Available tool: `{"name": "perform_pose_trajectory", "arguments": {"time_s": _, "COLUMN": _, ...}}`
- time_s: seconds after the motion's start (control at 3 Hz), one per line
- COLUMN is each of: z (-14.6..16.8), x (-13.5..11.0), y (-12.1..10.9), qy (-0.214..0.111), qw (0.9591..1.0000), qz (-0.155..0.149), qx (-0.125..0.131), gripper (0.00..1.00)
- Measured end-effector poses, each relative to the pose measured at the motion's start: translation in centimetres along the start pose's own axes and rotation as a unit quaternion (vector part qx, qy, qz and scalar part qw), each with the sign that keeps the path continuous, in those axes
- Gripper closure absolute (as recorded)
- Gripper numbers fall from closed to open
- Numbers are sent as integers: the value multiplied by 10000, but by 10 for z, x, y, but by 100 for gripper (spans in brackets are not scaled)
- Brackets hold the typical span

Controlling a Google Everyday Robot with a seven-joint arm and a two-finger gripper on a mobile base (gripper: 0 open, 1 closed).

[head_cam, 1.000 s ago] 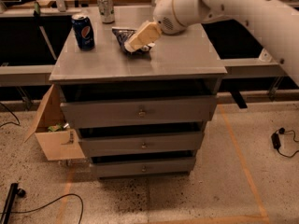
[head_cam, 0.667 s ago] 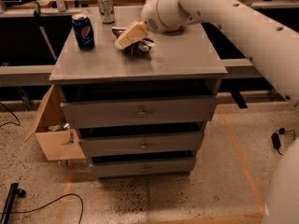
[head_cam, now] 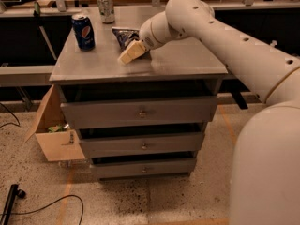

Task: Pick blue chip bag

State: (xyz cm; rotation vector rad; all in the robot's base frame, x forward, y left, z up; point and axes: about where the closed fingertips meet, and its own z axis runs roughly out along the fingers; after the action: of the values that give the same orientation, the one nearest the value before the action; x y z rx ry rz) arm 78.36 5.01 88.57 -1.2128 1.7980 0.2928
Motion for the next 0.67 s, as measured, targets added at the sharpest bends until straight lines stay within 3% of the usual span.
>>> {"name": "perform_pose_trajectory", "arguments": {"time_s": 0.33, "z": 12, "x": 14, "y": -4, "qy": 38, "qw": 10000, "qz": -56, "qx": -38, "gripper": 15}}
{"name": "perform_pose_trajectory", "arguments": {"time_s": 0.67, "z": 16, "x": 12, "y": -9, "qy": -62, "qw": 9999, "qz": -143, "qx": -62, "gripper": 38}}
